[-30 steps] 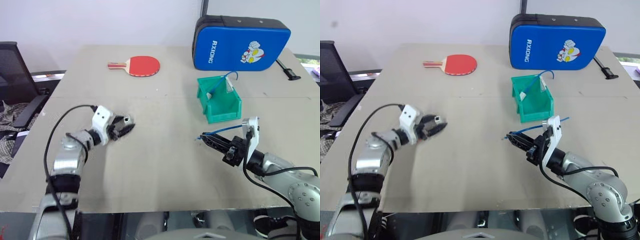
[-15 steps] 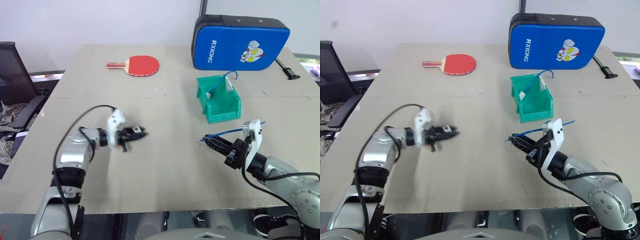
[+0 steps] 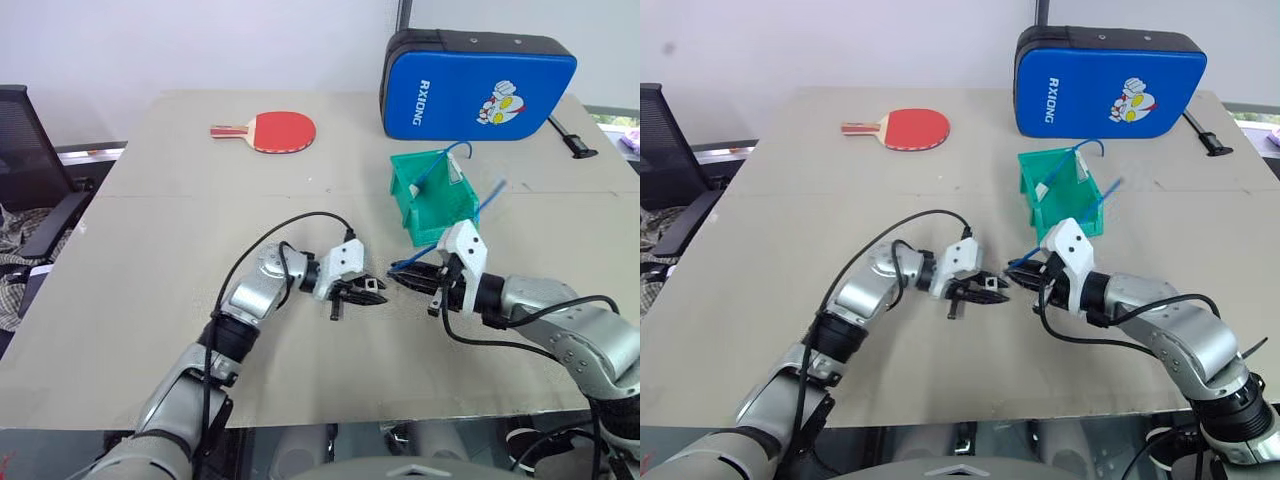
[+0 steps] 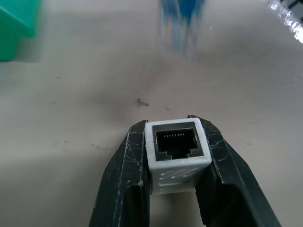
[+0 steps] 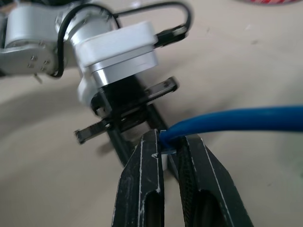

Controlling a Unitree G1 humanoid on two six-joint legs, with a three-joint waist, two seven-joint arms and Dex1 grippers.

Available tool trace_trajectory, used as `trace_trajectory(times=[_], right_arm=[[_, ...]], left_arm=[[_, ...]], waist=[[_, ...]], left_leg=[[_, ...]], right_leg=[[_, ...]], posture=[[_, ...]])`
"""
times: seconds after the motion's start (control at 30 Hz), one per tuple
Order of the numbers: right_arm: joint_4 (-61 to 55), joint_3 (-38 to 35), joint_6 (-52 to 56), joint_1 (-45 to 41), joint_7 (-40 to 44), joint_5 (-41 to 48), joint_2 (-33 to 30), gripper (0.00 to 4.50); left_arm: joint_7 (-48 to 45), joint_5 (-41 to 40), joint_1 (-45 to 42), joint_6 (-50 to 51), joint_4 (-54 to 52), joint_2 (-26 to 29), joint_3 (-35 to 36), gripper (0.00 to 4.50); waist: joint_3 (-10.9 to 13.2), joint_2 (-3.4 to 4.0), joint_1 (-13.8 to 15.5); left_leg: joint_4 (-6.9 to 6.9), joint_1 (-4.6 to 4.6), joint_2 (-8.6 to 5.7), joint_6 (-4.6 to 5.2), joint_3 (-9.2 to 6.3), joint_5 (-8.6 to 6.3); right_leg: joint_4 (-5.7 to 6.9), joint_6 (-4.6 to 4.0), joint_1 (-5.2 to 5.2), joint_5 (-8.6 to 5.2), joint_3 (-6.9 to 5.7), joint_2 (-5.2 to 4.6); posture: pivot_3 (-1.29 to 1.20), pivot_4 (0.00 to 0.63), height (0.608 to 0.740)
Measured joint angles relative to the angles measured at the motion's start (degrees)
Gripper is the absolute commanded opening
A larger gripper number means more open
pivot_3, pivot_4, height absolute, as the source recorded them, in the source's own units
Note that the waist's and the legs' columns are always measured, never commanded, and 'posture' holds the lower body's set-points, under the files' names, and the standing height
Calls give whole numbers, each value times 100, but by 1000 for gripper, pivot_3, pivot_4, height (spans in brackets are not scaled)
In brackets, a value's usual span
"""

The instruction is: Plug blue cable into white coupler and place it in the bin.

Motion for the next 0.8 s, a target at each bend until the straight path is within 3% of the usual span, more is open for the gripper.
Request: trace_trajectory(times=[0.33, 0.8], right_arm=[[600, 653, -511, -585, 805, -1066, 194, 0], [939, 1027, -678, -1262, 2057, -1798, -315, 0]], left_arm=[[-112, 280, -170, -611, 341, -79, -92, 655], [-164, 341, -278, -916, 688, -208, -71, 655]], waist=[[-2, 0, 4], [-13, 6, 13]], left_leg=[[6, 3, 2, 0, 2, 0], [12, 12, 0, 0, 1, 0]], right_leg=[[-1, 16, 5, -10, 3, -10], [-1, -2, 18, -21, 0, -17]], posture=[[0, 150, 731], [0, 150, 731]])
